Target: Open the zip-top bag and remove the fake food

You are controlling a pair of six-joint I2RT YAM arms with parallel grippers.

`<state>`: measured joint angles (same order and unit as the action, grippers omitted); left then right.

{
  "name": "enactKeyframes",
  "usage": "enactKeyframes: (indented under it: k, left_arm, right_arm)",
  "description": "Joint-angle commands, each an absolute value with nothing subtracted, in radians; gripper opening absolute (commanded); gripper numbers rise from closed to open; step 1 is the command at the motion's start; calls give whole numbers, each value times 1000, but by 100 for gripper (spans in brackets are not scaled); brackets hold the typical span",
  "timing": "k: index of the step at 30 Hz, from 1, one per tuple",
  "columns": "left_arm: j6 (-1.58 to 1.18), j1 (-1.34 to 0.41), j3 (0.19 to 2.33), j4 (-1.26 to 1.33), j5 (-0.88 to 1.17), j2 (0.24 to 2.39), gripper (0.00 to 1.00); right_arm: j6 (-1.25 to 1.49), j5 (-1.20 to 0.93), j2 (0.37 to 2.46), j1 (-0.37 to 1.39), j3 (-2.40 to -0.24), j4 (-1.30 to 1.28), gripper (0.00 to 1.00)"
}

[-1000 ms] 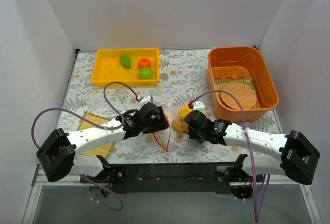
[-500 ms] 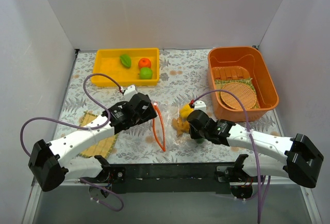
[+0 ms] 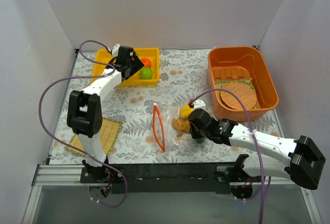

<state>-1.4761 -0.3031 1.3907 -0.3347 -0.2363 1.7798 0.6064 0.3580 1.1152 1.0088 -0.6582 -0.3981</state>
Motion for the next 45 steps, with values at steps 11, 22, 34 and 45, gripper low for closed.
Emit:
enactKeyframes:
  k: [11, 22, 34, 45]
  left_arm:
    - [-1367, -241, 1680, -377, -216, 2007, 96]
    - [-1535, -328, 1047, -356, -129, 1435, 53]
    - [-1759, -649, 627, -364, -74, 997, 31]
    - [-1844, -808, 580, -161, -25, 1130, 31]
  right_arm:
    - [543, 356, 1057, 1003, -752, -448, 25]
    - [529, 400, 1028, 956, -775, -483, 31]
    - [492, 397, 1103, 874, -838, -495, 31]
    - [607, 382, 1000, 870, -678, -512, 35]
